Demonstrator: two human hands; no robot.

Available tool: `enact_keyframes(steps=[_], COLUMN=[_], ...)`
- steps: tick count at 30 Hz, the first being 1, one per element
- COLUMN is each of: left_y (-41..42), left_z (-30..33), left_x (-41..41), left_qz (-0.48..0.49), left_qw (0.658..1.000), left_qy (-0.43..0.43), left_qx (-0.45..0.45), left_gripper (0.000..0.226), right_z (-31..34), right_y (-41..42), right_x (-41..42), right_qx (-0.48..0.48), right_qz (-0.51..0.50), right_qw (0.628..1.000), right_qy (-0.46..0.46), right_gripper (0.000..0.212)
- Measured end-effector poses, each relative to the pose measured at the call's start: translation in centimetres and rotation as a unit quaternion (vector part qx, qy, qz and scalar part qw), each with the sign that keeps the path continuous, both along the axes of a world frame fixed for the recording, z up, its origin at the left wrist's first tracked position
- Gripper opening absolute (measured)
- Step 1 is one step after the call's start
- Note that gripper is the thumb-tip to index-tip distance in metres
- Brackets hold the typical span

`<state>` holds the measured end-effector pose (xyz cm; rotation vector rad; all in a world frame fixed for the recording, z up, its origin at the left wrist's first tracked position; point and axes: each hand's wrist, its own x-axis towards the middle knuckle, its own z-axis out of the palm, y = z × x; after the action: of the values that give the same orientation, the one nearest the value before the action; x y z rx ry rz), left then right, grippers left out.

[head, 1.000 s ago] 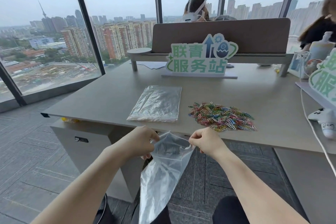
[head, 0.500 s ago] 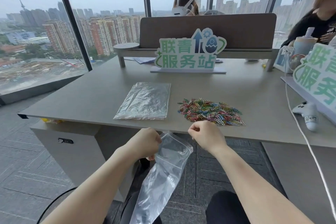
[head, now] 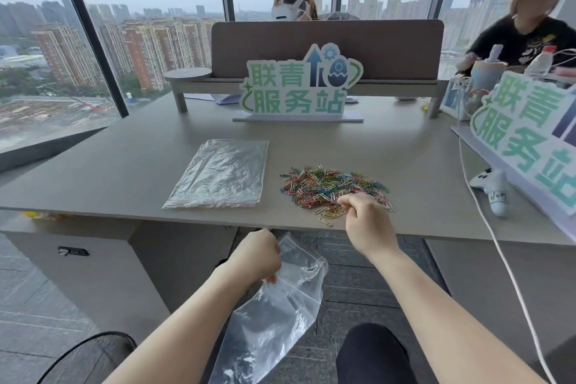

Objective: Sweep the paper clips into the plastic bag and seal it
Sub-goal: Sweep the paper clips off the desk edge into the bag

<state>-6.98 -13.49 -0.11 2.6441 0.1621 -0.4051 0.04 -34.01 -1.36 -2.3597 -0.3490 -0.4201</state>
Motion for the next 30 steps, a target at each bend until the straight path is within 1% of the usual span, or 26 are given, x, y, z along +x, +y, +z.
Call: enact_keyframes(steps=[3, 8, 11, 14, 21, 24, 27, 30], left_y=[-1.1, -2.7, -3.2, -3.6, -4.1, -4.3, -4.5, -4.6], left_z=[-0.4, -1.5, -2.5, -3.0, -3.1, -3.0, -2.8, -2.9], left_x=[0.6, 1.2, 1.4, 1.3, 1.0, 0.9, 0.7, 0.6], left_qz=[0.0, 0.018, 0.05, 0.07, 0.103, 0.111, 0.107, 0.113], left_qw=[1.0, 0.998, 0.994, 0.988, 0.976, 0.971, 0.971, 0.968], left_qy=[-0.021, -0.056, -0.065, -0.074, -0.106, -0.113, -0.117, -0.116], left_qx=[-0.007, -0.028, -0.067, -0.113, -0.162, -0.18, -0.181, -0.19], left_gripper=[0.023, 0.025, 0.044, 0.049, 0.035, 0.034, 0.02, 0.02], right_z=[-0.5, -1.7, -2.2, -2.5, -2.6, -2.6, -2.5, -2.4], right_y=[-1.1, -2.2, -2.5, -2.6, -1.5, -0.8, 0.0, 0.9], right_x=[0.4, 1.0, 1.1, 1.1, 1.3, 1.1, 0.9, 0.6], right_qx=[-0.023, -0.077, -0.093, -0.107, -0.13, -0.148, -0.156, -0.158], right_qz=[-0.012, -0.012, -0.006, -0.005, 0.017, 0.027, 0.04, 0.051], right_qw=[1.0, 0.997, 0.994, 0.992, 0.989, 0.986, 0.984, 0.983], right_qy=[-0.017, 0.027, 0.051, 0.06, 0.073, 0.074, 0.077, 0.077], right_gripper=[0.044, 0.05, 0.049, 0.047, 0.05, 0.05, 0.051, 0.05])
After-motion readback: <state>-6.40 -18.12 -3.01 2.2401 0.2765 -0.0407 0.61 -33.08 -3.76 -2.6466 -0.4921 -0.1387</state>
